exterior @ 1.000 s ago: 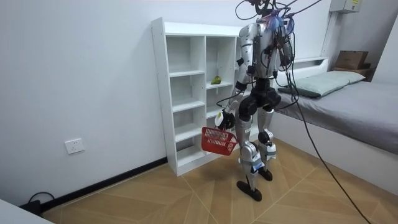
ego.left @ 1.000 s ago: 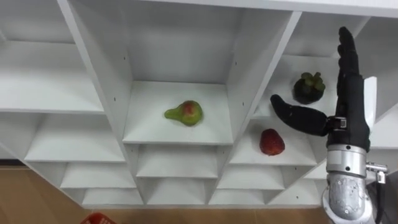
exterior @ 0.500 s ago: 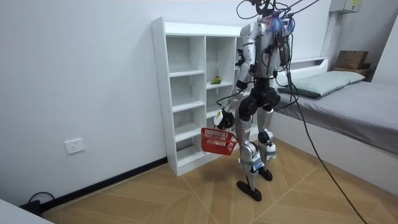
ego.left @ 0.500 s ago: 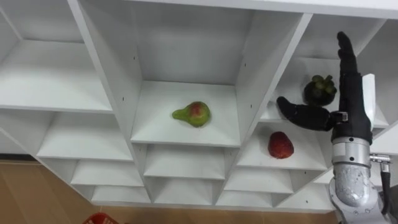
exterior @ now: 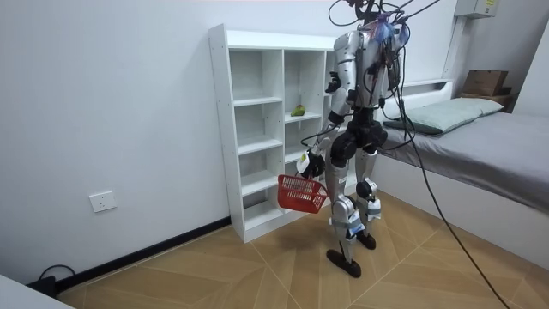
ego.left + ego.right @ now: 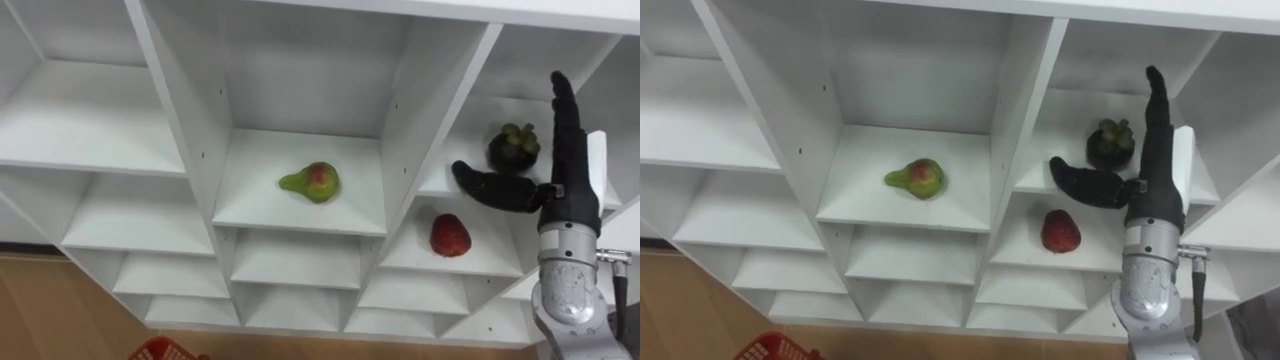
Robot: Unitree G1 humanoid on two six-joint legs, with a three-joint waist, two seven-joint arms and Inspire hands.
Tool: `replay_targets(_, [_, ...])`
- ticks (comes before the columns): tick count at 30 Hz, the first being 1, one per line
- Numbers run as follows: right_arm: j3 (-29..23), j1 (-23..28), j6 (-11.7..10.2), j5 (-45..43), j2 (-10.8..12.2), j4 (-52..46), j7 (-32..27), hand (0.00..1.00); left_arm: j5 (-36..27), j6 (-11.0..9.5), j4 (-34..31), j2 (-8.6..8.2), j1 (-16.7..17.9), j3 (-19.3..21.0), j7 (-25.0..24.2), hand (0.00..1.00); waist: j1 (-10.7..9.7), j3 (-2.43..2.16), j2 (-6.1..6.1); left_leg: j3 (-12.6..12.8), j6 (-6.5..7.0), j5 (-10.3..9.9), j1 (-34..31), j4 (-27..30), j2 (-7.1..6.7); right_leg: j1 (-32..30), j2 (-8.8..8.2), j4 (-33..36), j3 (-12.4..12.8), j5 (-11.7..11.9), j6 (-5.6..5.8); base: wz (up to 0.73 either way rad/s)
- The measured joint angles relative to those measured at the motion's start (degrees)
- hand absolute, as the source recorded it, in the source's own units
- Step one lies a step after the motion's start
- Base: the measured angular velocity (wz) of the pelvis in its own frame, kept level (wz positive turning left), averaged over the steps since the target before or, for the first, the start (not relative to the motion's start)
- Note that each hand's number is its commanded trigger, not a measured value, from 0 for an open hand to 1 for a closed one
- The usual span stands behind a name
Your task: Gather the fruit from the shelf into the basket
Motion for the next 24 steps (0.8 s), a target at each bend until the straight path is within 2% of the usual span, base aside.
replay_targets(13, [-0.2, -0.8, 0.0, 0.3, 0.0, 2.3, -0.5, 0.00, 0.0, 0.0, 0.0, -0.04, 0.1, 0.0, 0.0, 1.00, 0.0, 0.15, 0.19, -0.3, 0.00, 0.0, -0.1, -0.1, 0.04, 0.0, 0.03, -0.1, -0.2, 0.0, 0.00, 0.00])
replay_targets(20, [-0.2, -0.8, 0.2, 3.7, 0.0, 4.2, 2.7, 0.00, 0.0, 1.5, -0.5, -0.32, 0.1, 0.1, 0.0, 1.00, -0.4, 0.11, 0.14, -0.8, -0.01, 0.0, -0.1, 0.1, 0.00, 0.5, -0.10, -0.2, -0.9, 0.0, 0.00, 0.05])
replay_targets(24, [-0.3, -0.8, 1.2, 4.4, 0.0, 4.3, 4.4, 0.00, 0.1, 1.9, -1.0, -0.48, 0.1, 0.2, 0.0, 1.00, -0.3, 0.04, 0.04, -1.2, -0.03, 0.0, 0.0, 0.3, -0.02, 0.8, -0.15, -0.2, -1.3, 0.0, 0.00, 0.05])
